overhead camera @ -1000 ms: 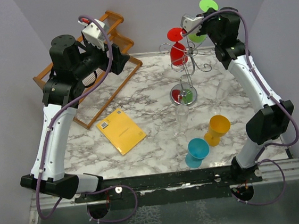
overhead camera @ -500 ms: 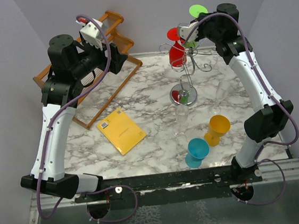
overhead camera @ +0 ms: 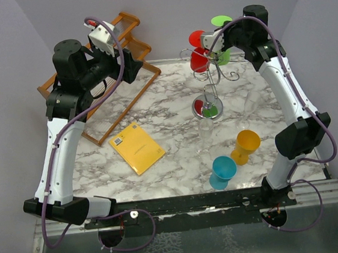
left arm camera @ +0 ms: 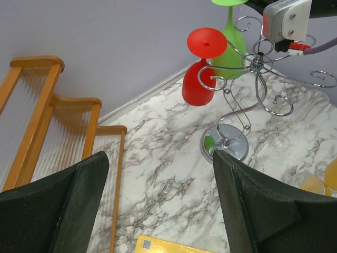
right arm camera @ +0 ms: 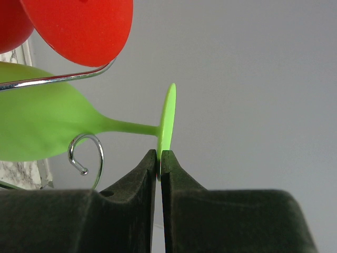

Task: Place the wine glass upside down on the wine glass rack

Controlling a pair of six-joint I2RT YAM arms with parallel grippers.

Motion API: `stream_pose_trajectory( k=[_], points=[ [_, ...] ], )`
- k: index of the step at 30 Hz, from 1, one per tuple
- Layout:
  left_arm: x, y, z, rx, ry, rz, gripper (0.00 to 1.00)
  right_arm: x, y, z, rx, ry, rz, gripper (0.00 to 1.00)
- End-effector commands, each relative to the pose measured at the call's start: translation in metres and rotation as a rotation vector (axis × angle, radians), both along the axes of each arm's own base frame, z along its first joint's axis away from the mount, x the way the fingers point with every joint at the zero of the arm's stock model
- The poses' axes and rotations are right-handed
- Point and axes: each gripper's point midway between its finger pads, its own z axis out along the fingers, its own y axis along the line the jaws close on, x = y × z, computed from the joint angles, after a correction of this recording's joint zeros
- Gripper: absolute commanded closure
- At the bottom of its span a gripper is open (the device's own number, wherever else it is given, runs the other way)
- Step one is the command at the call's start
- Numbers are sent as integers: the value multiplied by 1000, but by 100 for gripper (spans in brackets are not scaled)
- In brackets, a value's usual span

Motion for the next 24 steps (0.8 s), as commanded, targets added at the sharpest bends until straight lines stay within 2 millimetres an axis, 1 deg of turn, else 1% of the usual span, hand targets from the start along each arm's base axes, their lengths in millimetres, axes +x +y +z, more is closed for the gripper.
stream_pose_trajectory(
  k=[1, 11, 16, 20, 24],
  points=[
    [-10, 1, 15, -19, -50, -20, 17, -10, 5, 11, 1, 0, 43, 92],
    [-11, 2, 14, -18, -52, -19, 17, -21, 7, 12, 10, 27, 63, 93],
    [-13, 3, 16, -19, -57, -19, 17, -26, 6, 9, 10, 40, 59, 94],
    [-14, 3, 16, -20, -58, -17, 17, -31, 5, 14, 24, 37, 60, 94],
    [-15, 4, 16, -20, -61, -18, 17, -38, 5, 15, 39, 47, 64, 95]
  ],
)
